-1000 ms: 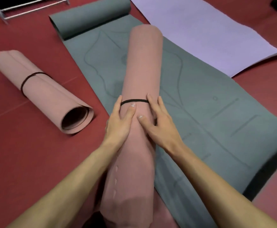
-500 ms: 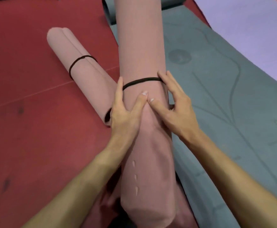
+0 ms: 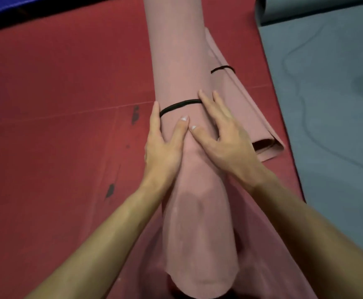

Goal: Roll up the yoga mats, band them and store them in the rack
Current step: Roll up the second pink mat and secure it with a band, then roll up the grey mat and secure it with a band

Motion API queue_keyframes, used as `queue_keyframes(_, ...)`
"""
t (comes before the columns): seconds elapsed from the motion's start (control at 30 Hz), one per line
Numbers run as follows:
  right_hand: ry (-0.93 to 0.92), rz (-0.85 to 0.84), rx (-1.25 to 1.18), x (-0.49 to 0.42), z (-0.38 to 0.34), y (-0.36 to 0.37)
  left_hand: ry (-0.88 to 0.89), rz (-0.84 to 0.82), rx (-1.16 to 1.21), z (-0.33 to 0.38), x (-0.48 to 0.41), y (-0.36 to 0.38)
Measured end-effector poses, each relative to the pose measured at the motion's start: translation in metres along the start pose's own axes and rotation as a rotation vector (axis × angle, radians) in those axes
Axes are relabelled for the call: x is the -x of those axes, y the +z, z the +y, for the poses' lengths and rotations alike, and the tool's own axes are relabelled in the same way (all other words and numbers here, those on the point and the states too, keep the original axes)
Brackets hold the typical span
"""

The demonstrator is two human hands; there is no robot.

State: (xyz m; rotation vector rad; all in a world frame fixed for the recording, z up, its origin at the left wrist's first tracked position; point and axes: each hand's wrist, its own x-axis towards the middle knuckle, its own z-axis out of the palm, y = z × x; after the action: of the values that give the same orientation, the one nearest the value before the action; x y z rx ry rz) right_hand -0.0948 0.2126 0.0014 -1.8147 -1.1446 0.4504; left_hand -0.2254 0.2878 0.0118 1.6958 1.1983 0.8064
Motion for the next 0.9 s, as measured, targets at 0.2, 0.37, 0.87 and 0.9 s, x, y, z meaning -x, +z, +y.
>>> queue_keyframes(0.2, -0.013, -0.283, 0.114, -0.008, -0.016, 0.065, -0.073, 0.004, -0.148, -0.054, -0.004, -0.045)
queue_keyframes(0.37, 0.031, -0.465, 0.384, -0.005, 0.011, 0.122, -0.070, -0.216, -0.578, -0.096, -0.007, -0.035)
queue_keyframes(0.87, -0.114, -0.423, 0.401, 0.069, 0.090, -0.002, 0.596, -0.164, -0.543, -0.031, 0.006, 0.087)
queue_keyframes(0.9, -0.102, -0.385, 0.430, 0.081, 0.101, -0.024, 0.653, -0.248, -0.481, -0.020, 0.020, 0.117)
